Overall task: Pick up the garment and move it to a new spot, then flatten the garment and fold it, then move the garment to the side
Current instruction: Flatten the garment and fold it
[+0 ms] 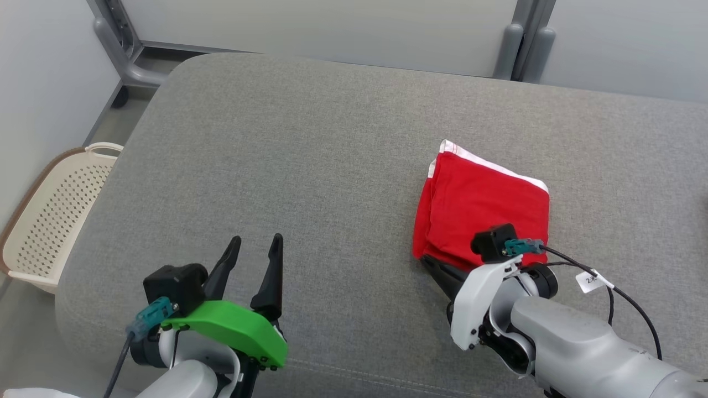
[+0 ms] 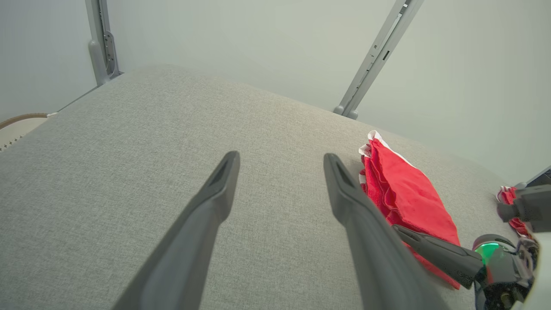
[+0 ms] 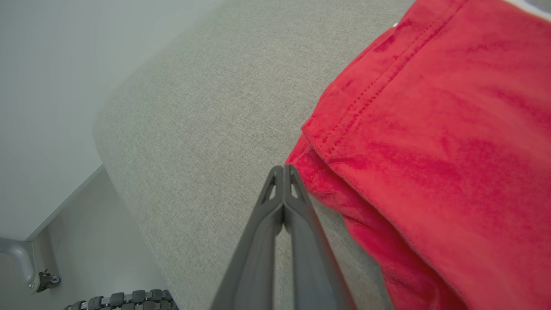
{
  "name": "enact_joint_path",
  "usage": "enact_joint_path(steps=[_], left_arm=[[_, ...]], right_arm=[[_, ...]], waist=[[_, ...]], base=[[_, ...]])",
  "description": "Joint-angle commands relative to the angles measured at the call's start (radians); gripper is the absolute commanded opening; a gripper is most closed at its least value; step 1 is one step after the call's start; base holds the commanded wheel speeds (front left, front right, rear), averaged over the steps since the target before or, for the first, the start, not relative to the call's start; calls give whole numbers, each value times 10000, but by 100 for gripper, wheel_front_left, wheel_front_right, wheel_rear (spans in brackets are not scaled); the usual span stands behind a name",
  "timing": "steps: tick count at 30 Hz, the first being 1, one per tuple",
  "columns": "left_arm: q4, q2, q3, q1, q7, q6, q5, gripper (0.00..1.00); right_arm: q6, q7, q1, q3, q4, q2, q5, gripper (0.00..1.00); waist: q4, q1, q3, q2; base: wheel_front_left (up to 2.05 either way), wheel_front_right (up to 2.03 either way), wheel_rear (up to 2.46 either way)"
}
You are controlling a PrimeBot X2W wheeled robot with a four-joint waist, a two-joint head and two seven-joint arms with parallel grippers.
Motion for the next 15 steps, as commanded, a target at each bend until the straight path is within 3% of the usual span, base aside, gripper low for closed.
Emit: enact_joint_path(steps=[1,11,12,14,15], left_arm=[[-26,140,82,172,-54,79,76,100],[-91,714,424,551,-227,201,91,100],[-98,786,439,553,-248,144,147,100],[-83,885,493,585,-310,-3,154,100],[-64,937,520,592,-324,-84,194,100]], right_arm=[[-1,-59,145,20,-117,-2,134,0],[-1,-233,-95,-980,-545,-1029,461,0],[-1,-237,-54,-1151,-528,-1166,495,3],[-1,-239,117,-1511,-431,-1380,642,23],[-1,-239,195,-1703,-372,-1477,707,40]], waist=[[-28,0,-55,0],[-155,0,-341,0],[-166,0,-350,0],[-186,0,-362,0],[-195,0,-360,0]], base=[[0,0,0],[0,0,0],[0,0,0],[0,0,0],[0,0,0]])
